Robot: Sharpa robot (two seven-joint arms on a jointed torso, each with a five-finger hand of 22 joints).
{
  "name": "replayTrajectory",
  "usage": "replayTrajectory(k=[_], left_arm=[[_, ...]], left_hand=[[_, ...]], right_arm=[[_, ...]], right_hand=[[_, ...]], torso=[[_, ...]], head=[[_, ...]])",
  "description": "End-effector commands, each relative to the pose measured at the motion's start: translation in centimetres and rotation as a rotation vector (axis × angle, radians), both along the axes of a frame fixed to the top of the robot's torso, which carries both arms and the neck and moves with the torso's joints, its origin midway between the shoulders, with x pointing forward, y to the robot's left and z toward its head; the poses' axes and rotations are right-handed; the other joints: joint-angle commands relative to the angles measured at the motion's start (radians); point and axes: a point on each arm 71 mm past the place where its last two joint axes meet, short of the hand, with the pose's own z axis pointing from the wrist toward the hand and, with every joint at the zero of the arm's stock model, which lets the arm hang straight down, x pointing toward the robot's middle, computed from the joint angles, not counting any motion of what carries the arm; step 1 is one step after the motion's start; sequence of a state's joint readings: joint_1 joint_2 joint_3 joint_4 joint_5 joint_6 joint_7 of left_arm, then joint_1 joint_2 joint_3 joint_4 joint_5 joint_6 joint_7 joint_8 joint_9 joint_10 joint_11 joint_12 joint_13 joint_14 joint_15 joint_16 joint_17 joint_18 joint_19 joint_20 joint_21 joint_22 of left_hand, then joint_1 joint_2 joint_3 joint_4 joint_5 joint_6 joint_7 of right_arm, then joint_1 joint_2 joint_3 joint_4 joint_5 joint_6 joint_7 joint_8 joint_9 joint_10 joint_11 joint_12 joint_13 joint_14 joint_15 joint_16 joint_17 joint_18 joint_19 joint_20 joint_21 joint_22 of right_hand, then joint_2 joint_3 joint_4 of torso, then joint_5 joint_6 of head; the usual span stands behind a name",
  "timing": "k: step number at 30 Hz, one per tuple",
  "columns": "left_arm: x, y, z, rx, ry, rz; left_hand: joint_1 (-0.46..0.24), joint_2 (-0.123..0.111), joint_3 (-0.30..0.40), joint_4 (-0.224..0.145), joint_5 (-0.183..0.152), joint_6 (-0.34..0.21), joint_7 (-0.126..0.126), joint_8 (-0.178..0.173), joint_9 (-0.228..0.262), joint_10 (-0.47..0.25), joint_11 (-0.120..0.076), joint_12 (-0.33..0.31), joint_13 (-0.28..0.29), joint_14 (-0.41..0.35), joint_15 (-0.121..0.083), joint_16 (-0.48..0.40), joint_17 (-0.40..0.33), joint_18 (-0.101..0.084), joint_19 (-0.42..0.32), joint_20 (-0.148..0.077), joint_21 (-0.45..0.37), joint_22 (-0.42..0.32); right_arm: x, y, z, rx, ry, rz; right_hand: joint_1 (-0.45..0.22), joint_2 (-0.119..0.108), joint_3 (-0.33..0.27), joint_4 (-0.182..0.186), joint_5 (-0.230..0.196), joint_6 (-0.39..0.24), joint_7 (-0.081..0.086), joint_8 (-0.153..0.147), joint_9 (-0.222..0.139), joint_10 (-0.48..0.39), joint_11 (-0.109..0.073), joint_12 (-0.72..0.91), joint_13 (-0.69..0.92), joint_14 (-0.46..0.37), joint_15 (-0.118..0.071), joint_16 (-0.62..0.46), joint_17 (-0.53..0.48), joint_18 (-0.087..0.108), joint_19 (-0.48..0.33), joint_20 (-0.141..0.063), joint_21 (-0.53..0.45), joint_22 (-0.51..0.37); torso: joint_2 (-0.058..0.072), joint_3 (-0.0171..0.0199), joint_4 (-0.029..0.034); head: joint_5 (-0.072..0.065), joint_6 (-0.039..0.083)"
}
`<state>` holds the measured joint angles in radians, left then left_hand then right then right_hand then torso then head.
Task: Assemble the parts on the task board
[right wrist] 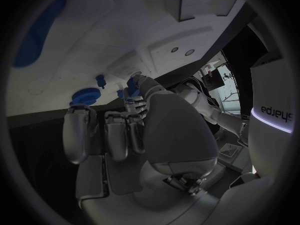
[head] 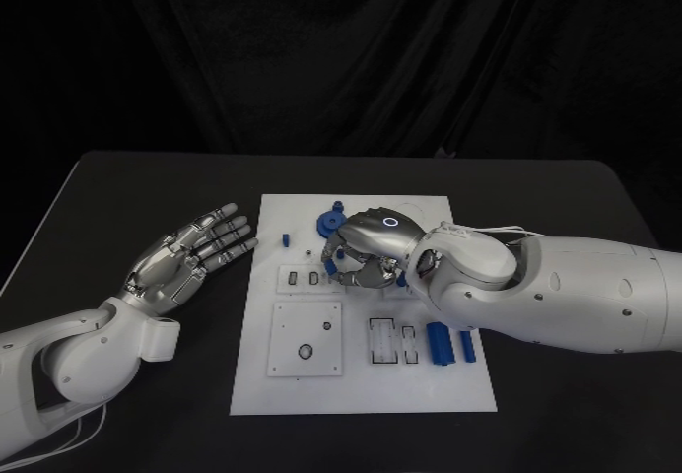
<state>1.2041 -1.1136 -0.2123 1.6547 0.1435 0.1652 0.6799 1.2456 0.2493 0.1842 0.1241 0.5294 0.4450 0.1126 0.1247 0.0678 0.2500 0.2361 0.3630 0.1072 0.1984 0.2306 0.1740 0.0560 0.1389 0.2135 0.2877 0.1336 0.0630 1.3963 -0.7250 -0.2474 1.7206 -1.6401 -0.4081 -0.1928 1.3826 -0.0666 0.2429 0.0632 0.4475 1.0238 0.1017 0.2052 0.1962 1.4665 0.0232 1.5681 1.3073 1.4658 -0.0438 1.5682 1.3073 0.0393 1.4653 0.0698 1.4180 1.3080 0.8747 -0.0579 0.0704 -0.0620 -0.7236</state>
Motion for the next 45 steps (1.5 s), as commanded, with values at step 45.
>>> replayTrajectory(k=[45], left_arm=[[0.2, 0.3, 0.5, -0.050, -0.062, 0.020]], left_hand=[[-0.011, 0.003, 0.006, -0.001, 0.002, 0.003, 0.005, 0.004, 0.001, 0.001, 0.006, 0.004, 0.001, -0.001, 0.003, 0.004, -0.002, -0.013, -0.006, 0.001, -0.001, -0.001]], right_arm=[[0.2, -0.1, -1.8, -0.124, 0.021, -0.044]], right_hand=[[-0.093, -0.026, -0.037, 0.004, -0.223, -0.153, 0.026, -0.059, 0.073, 0.104, 0.016, 0.003, 0.264, 0.105, 0.019, 0.003, 0.263, 0.013, -0.003, 0.015, -0.049, 0.193]], torso=[[-0.001, 0.0004, -0.0025]], head=[[0.001, -0.019]])
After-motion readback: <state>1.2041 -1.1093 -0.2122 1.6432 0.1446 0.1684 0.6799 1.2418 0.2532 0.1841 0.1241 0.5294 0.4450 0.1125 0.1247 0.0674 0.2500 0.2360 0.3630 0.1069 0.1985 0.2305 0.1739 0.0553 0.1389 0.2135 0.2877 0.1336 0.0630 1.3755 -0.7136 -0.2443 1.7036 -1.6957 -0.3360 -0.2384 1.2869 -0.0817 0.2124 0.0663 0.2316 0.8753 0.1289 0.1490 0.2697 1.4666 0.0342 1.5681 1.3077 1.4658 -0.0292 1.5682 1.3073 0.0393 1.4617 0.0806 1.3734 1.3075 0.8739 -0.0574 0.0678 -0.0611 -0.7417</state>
